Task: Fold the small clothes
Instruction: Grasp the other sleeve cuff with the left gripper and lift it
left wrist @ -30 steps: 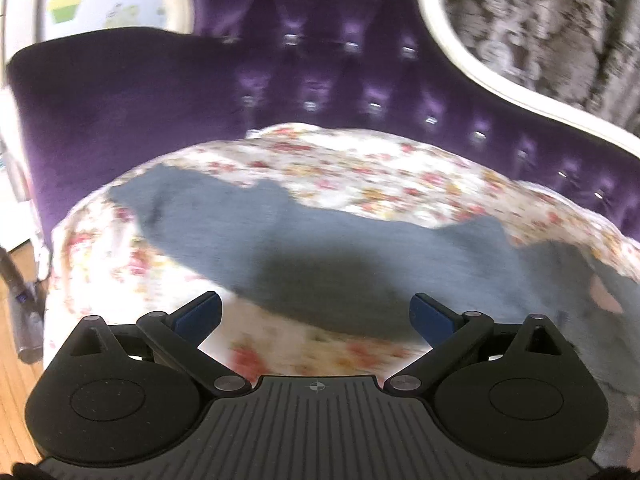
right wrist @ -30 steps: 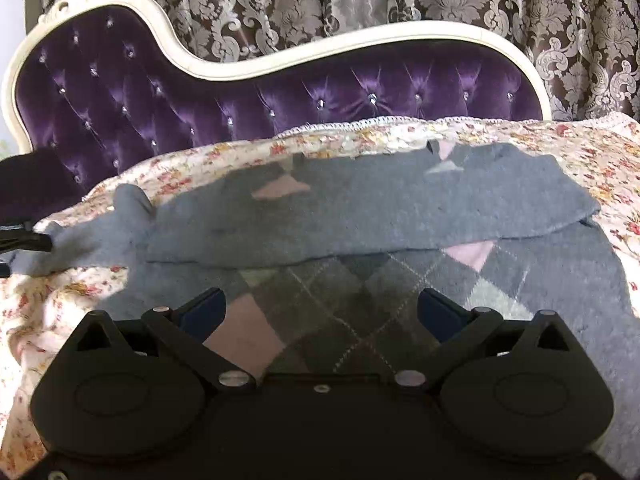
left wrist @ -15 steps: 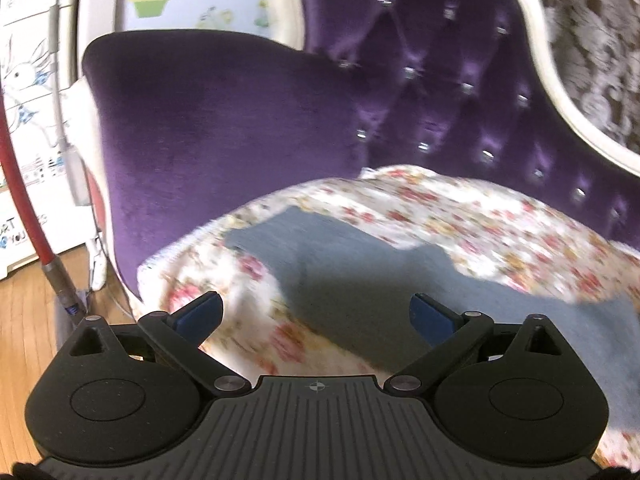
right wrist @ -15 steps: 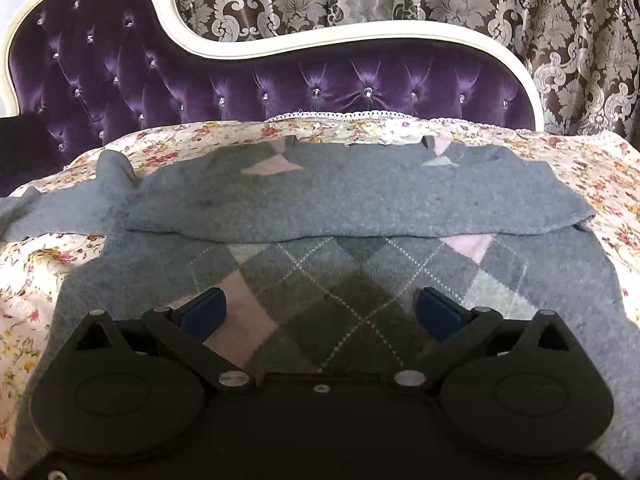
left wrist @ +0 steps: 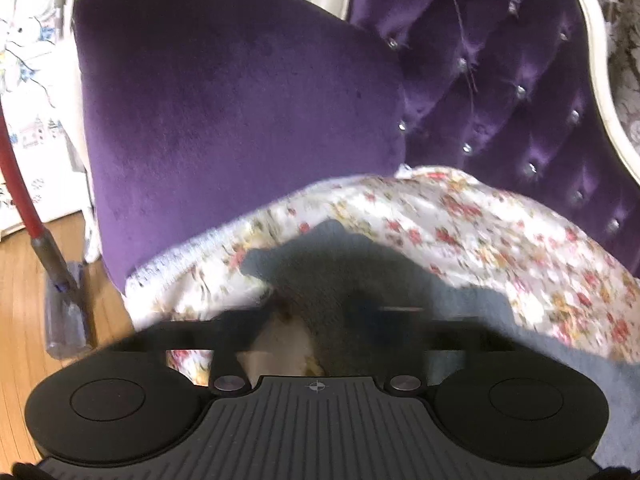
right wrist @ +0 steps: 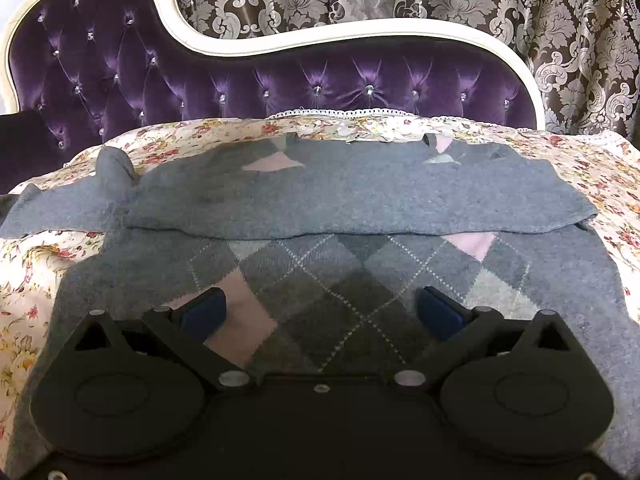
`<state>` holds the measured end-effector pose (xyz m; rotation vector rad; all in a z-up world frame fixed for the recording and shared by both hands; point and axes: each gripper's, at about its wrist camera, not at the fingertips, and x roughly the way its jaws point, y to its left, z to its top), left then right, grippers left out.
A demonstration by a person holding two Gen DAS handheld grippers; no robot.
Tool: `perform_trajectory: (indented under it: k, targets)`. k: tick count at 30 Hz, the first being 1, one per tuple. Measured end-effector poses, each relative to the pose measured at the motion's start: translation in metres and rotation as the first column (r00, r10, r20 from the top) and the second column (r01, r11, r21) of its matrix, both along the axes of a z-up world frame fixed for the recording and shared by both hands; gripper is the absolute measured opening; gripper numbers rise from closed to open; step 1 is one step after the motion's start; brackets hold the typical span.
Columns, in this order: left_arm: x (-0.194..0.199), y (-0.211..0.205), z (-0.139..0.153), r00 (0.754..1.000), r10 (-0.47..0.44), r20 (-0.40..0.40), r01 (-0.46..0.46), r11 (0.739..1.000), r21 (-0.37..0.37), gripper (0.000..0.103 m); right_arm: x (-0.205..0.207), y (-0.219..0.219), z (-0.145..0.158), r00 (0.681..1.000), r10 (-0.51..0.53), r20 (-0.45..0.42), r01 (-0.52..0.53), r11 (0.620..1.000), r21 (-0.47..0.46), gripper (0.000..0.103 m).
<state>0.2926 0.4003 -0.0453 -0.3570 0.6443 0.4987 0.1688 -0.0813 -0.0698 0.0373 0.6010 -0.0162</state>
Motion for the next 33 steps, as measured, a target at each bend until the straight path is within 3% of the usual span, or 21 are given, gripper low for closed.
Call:
perform_trajectory:
  k: [2,4,9,15,20,25,28,33]
  targets:
    - [-0.004,0.003,0.006,0.999,0.009,0.037,-0.006,0.998,-0.061,0.005,0.0,0.0,0.0,1.0,0.0,0.0,0.0,1.0,0.001,0.102]
    - [-0.011,-0.003,0.019,0.997,0.007,0.083,-0.002,0.998,-0.063,0.005,0.001,0.0,-0.001,1.0,0.001,-0.001,-0.001,1.0,0.003,0.102]
    - [-0.026,-0.038,0.071,0.979,-0.106,0.172,0.101,0.994,0.036,0.005,0.001,-0.001,-0.001,1.0,0.005,-0.005,-0.005,1.0,0.011,0.102]
    - [-0.04,-0.091,0.144,0.922,-0.259,0.289,0.229,0.964,0.134,0.005,0.002,-0.003,-0.001,1.0,0.008,-0.015,-0.007,1.0,0.03,0.102]
    - [-0.044,-0.141,0.194,0.846,-0.389,0.365,0.341,0.92,0.192,0.005,0.005,-0.009,0.002,0.999,0.014,-0.033,-0.011,0.997,0.074,0.103]
    - [-0.037,-0.2,0.226,0.764,-0.504,0.402,0.445,0.864,0.235,0.005,0.012,-0.013,0.008,0.997,0.04,-0.072,-0.033,0.994,0.108,0.103]
    - [-0.035,-0.24,0.237,0.71,-0.573,0.409,0.514,0.819,0.254,0.005,0.015,-0.027,0.019,0.994,0.067,-0.092,-0.048,0.978,0.202,0.102]
    - [-0.028,-0.31,0.24,0.61,-0.684,0.4,0.627,0.726,0.285,0.005,-0.001,-0.062,0.049,0.999,0.033,-0.039,-0.019,0.949,0.316,0.102]
